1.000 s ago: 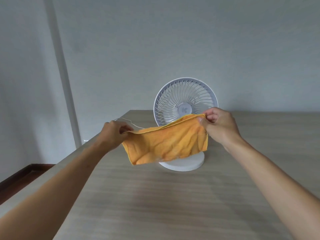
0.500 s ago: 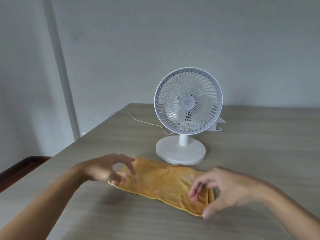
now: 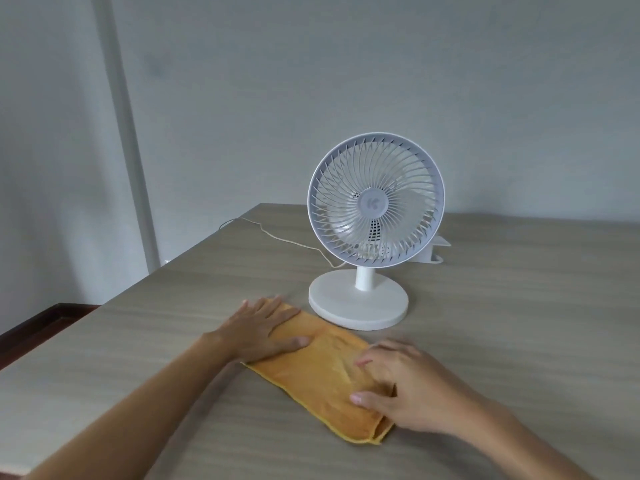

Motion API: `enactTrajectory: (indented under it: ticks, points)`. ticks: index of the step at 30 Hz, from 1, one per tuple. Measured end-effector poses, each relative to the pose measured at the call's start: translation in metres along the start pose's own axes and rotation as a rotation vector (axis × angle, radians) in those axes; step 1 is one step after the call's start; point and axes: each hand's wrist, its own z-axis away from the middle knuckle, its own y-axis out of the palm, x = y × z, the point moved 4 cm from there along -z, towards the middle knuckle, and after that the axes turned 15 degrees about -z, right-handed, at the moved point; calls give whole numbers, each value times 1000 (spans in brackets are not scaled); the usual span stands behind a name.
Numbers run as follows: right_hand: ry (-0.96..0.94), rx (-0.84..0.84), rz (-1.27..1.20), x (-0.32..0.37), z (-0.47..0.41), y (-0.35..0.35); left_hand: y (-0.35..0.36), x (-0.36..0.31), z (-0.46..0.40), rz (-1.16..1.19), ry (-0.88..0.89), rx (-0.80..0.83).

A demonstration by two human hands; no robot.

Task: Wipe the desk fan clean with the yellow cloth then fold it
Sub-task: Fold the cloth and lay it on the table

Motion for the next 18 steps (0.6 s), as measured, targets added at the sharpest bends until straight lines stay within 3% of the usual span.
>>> enactTrajectory:
  ticks: [4, 7, 11, 14, 18]
  points:
    - [-75, 45, 70, 30, 3, 10, -11, 14, -3, -93, 54, 38]
    - [-114, 46, 56, 24, 1, -12, -32, -4, 17, -116, 94, -147]
    - [-115, 170, -36, 4, 14, -26, -46, -68, 87, 161, 280, -331]
    - [-114, 234, -66, -5, 29, -26, -35, -106, 127, 82, 438, -478]
    - [-116, 244, -49, -2, 37, -26, -37, -119, 141, 48, 418, -433]
